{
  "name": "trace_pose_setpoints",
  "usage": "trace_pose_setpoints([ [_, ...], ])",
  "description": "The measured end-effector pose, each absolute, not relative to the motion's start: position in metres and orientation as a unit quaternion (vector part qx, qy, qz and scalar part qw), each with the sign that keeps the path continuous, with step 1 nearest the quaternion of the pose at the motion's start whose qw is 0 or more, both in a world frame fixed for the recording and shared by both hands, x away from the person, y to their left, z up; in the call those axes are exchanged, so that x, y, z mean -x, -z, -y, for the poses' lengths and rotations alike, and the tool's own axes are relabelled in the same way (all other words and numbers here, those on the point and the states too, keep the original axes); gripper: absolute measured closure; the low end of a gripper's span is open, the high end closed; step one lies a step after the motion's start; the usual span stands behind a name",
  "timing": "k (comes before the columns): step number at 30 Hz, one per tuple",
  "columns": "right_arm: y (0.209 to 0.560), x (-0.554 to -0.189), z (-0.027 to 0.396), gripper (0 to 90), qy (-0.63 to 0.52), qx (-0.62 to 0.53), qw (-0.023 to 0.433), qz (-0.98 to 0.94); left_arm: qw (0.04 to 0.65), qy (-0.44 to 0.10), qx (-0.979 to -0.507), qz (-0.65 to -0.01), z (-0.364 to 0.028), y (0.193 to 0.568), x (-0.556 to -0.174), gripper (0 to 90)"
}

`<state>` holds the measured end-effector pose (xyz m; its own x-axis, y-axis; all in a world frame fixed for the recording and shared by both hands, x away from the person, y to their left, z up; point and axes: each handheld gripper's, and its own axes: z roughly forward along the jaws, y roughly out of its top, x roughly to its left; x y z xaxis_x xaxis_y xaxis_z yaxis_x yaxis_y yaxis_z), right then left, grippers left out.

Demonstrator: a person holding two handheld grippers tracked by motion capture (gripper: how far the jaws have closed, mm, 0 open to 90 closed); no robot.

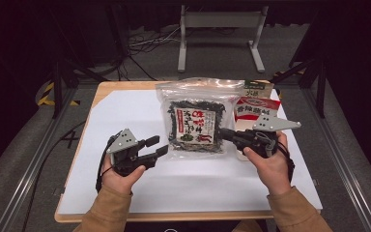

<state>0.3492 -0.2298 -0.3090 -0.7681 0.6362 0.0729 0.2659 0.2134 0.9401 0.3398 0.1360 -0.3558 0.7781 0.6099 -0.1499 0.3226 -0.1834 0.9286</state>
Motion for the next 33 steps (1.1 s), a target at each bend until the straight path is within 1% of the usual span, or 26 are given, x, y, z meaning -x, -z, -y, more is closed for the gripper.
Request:
trace_pose_setpoints([
  [3, 0.307, -0.348, 0.234, 88.8, -0.554, -0.298, 0.172, -0.758, 0.553, -0.132, -0.762, -0.31, -0.137, 0.356, -0.34, 51.5],
  [6, 0.302, -0.344, 0.24, 88.8, -0.553, -0.298, 0.19, -0.754, 0.551, -0.13, -0.761, -0.317, -0.139, 0.357, -0.342, 51.3],
  [12, 0.294, -0.34, 0.254, 88.8, -0.555, -0.303, 0.21, -0.745, 0.543, -0.136, -0.762, -0.326, -0.146, 0.359, -0.345, 50.1],
  [20, 0.287, -0.334, 0.276, 88.8, -0.556, -0.318, 0.239, -0.73, 0.537, -0.14, -0.761, -0.337, -0.156, 0.361, -0.346, 49.7],
  [21, 0.285, -0.333, 0.284, 88.7, -0.553, -0.323, 0.247, -0.727, 0.536, -0.143, -0.762, -0.334, -0.157, 0.361, -0.347, 49.7],
  [33, 0.277, -0.323, 0.319, 88.7, -0.54, -0.351, 0.284, -0.71, 0.525, -0.146, -0.757, -0.359, -0.179, 0.368, -0.349, 48.4],
])
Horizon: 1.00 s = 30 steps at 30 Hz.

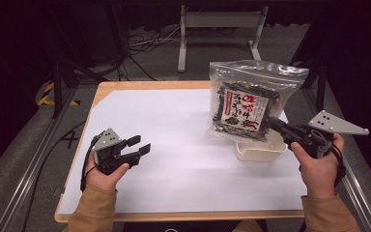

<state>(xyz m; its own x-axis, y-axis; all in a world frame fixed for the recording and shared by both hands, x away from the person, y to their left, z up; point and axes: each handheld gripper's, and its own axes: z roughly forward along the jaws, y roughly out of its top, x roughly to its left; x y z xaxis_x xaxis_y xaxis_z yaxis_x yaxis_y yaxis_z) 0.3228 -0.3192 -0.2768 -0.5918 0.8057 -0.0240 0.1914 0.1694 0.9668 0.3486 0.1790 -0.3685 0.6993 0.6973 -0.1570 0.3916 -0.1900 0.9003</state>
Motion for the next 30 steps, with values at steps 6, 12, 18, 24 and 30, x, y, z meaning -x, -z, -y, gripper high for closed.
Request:
trace_pose_setpoints([
  [6, 0.275, -0.321, 0.331, 88.7, -0.535, -0.361, 0.295, -0.704, 0.524, -0.149, -0.755, -0.365, -0.184, 0.369, -0.349, 48.4],
  [12, 0.274, -0.319, 0.342, 88.7, -0.526, -0.37, 0.311, -0.7, 0.523, -0.151, -0.752, -0.372, -0.19, 0.37, -0.35, 48.1],
  [18, 0.275, -0.319, 0.352, 88.7, -0.515, -0.385, 0.328, -0.692, 0.522, -0.151, -0.751, -0.376, -0.193, 0.372, -0.35, 48.0],
  [24, 0.276, -0.32, 0.357, 88.7, -0.504, -0.397, 0.34, -0.688, 0.522, -0.151, -0.749, -0.379, -0.194, 0.372, -0.35, 47.9],
  [30, 0.279, -0.321, 0.36, 88.7, -0.496, -0.407, 0.347, -0.684, 0.521, -0.151, -0.749, -0.381, -0.196, 0.373, -0.35, 48.2],
])
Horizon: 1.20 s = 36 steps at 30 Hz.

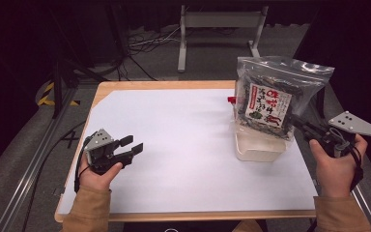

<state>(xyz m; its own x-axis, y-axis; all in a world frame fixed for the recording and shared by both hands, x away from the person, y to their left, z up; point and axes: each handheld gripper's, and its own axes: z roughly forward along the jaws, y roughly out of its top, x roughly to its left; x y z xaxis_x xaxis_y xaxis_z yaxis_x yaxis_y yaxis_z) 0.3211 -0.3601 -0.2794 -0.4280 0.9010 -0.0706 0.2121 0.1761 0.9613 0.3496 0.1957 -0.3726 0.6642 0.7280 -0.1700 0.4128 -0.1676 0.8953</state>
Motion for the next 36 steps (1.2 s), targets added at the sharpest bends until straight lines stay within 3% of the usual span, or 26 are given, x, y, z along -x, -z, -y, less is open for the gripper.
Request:
trace_pose_setpoints([
  [24, 0.302, -0.33, 0.362, 88.5, -0.493, -0.45, 0.355, -0.654, 0.518, -0.153, -0.749, -0.384, -0.196, 0.373, -0.349, 47.2],
  [36, 0.31, -0.328, 0.348, 88.3, -0.459, -0.447, 0.388, -0.663, 0.516, -0.15, -0.752, -0.382, -0.194, 0.373, -0.349, 47.2],
])
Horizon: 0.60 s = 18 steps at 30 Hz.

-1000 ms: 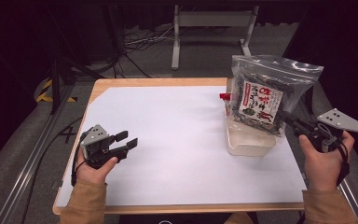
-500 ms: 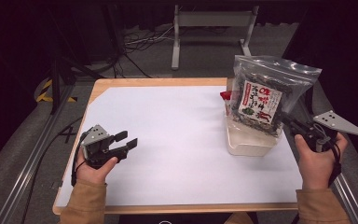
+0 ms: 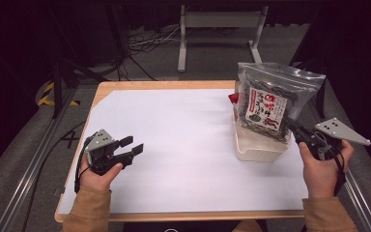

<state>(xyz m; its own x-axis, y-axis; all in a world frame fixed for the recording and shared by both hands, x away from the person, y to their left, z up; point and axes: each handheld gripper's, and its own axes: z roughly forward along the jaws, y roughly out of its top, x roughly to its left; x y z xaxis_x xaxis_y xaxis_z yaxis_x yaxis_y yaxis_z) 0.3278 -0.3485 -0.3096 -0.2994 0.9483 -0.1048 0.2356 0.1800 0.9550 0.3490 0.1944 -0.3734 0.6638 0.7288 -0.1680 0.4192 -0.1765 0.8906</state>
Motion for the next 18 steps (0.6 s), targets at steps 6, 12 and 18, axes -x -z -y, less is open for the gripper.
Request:
trace_pose_setpoints([
  [6, 0.317, -0.33, 0.339, 88.1, -0.449, -0.449, 0.397, -0.662, 0.516, -0.151, -0.752, -0.381, -0.195, 0.373, -0.349, 47.1],
  [12, 0.327, -0.332, 0.336, 87.8, -0.436, -0.459, 0.394, -0.666, 0.516, -0.15, -0.752, -0.381, -0.195, 0.373, -0.349, 47.1],
  [18, 0.334, -0.326, 0.331, 87.7, -0.426, -0.458, 0.397, -0.672, 0.516, -0.15, -0.752, -0.382, -0.193, 0.374, -0.349, 47.1],
])
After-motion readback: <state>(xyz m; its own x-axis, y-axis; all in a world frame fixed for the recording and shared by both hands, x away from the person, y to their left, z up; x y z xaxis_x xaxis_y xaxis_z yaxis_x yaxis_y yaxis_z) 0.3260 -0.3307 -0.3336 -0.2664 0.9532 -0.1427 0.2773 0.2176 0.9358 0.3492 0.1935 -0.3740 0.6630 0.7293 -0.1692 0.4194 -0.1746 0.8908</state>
